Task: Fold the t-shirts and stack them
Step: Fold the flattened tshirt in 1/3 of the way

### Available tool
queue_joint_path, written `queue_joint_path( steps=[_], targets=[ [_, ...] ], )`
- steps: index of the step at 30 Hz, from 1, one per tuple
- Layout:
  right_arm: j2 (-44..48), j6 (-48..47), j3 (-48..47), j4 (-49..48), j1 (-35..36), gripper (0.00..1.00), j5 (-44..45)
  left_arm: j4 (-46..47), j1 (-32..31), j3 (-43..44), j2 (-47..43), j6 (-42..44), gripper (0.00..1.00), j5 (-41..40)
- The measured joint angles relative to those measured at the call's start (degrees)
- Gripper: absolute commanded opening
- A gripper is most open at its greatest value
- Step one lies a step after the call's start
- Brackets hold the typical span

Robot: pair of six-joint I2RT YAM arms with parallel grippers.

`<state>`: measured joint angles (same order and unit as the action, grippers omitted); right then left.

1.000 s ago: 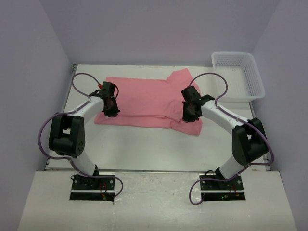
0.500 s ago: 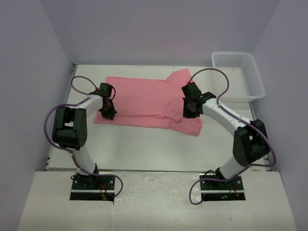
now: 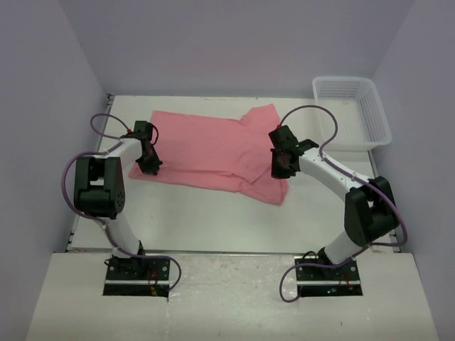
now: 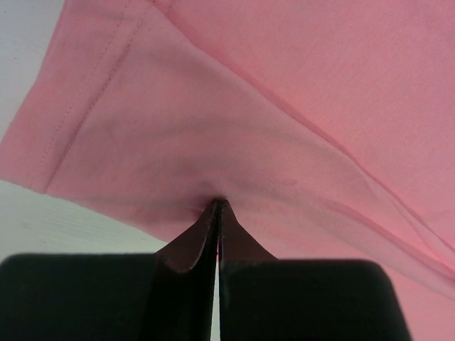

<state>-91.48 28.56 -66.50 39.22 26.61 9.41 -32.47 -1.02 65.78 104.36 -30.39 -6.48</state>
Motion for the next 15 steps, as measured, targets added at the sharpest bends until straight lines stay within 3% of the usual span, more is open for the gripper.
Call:
queue_joint_path(
  steps=[15],
  targets=[
    [-3.3, 1.3, 5.9, -4.2, 0.4, 0.0, -5.7, -0.4, 0.0, 0.1, 0.0, 0.0, 0.0, -0.8]
  ],
)
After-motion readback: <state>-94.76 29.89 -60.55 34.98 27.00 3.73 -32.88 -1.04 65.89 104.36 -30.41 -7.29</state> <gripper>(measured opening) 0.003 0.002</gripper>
